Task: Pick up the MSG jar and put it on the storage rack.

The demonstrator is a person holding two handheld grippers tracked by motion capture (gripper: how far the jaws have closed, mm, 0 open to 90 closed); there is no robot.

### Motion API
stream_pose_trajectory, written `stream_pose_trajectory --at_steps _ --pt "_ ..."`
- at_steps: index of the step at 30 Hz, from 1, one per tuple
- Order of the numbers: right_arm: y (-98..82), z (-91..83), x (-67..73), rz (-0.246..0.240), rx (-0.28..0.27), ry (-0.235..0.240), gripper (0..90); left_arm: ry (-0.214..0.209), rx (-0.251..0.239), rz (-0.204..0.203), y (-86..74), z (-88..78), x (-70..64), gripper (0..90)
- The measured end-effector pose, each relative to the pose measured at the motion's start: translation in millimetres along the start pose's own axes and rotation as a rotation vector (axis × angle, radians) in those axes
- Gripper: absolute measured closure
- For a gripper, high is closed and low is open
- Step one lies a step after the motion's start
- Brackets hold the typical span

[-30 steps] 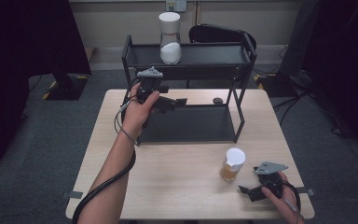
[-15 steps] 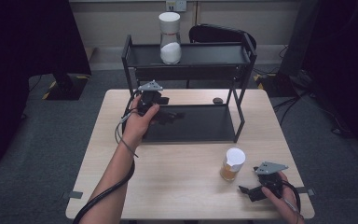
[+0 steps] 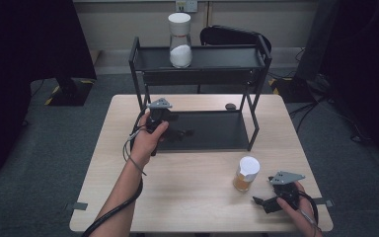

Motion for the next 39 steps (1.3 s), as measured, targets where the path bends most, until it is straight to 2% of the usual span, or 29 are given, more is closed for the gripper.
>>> stream_pose_trajectory --at_steps 24,39 --pt "0.0 0.0 0.1 0.0 0.0 0.0 0.0 0.004 0.02 -0.028 -44.1 4.7 7.6 1.0" --pt "0.0 0.0 0.3 0.001 0.0 -0.001 0.0 0.017 0.024 -0.041 -75.0 -0.4 11.3 1.0"
Point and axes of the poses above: each handheld gripper's, and its own axes: z roughly forward along the jaws, y roughly out of its top, x roughly to its left, the point moved 2 cm from there along z, roughly forward along the jaws, and after that the axes turned 2 degrees about -z, right-handed, at the moved point
